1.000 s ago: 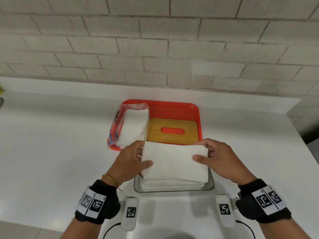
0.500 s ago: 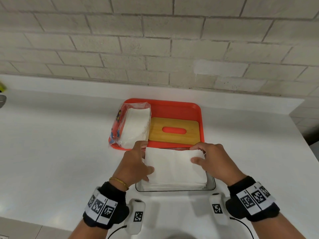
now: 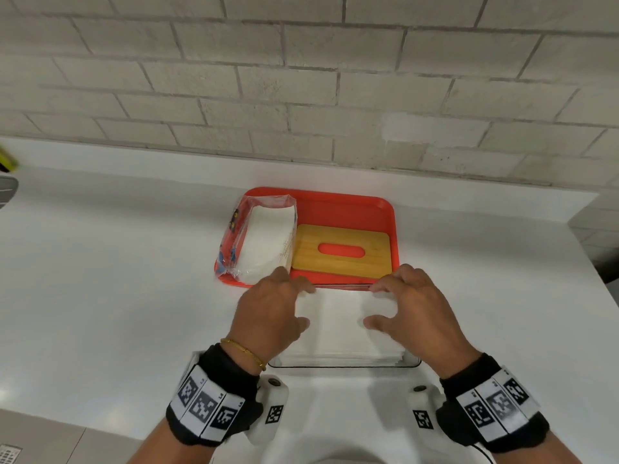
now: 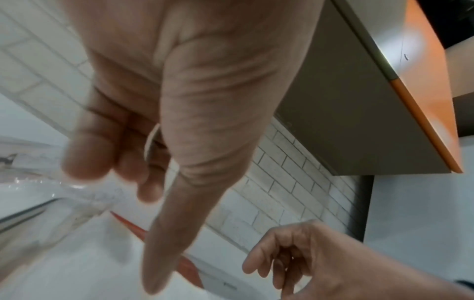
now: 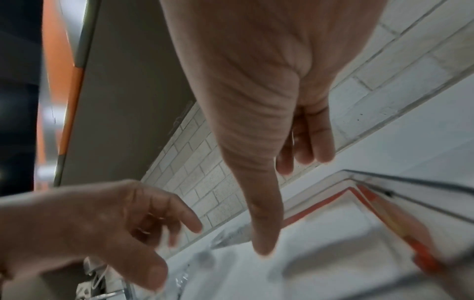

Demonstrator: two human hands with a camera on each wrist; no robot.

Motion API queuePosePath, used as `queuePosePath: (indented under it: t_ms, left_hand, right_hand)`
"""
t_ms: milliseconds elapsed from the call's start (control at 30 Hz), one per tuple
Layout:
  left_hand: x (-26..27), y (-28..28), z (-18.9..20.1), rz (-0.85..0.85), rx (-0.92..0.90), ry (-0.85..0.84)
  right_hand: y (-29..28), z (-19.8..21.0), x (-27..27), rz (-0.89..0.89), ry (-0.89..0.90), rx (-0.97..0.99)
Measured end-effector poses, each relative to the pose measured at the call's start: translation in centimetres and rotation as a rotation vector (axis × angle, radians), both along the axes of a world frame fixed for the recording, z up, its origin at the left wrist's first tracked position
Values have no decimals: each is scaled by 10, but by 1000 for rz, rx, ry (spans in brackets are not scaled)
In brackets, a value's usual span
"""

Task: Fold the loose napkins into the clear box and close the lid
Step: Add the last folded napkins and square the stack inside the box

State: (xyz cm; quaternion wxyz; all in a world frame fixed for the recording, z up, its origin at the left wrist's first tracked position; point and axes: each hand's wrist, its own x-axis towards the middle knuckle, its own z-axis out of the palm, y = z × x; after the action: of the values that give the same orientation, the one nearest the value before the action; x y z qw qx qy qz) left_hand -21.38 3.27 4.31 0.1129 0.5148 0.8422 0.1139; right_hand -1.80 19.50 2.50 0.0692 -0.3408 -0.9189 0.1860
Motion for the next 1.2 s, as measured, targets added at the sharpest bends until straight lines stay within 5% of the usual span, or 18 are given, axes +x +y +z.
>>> queuePosePath:
  t_ms: [167, 700, 967, 1067, 1200]
  left_hand:
    - [5, 12, -17, -318, -91, -57]
    - [9, 16, -31, -331, -156, 53]
    - [-6, 13, -25, -311, -68, -176]
    - [-32, 14, -1, -190, 165, -343]
    - [-87, 27, 4, 192, 355, -311]
  right_hand:
    - [-7, -4, 1, 206, -202, -99]
    - [-13, -20, -5, 324, -264, -187]
    - [-5, -19, 0, 291, -162, -220]
    - [6, -13, 7, 199, 38, -166]
    - [17, -13, 16, 46, 134, -16]
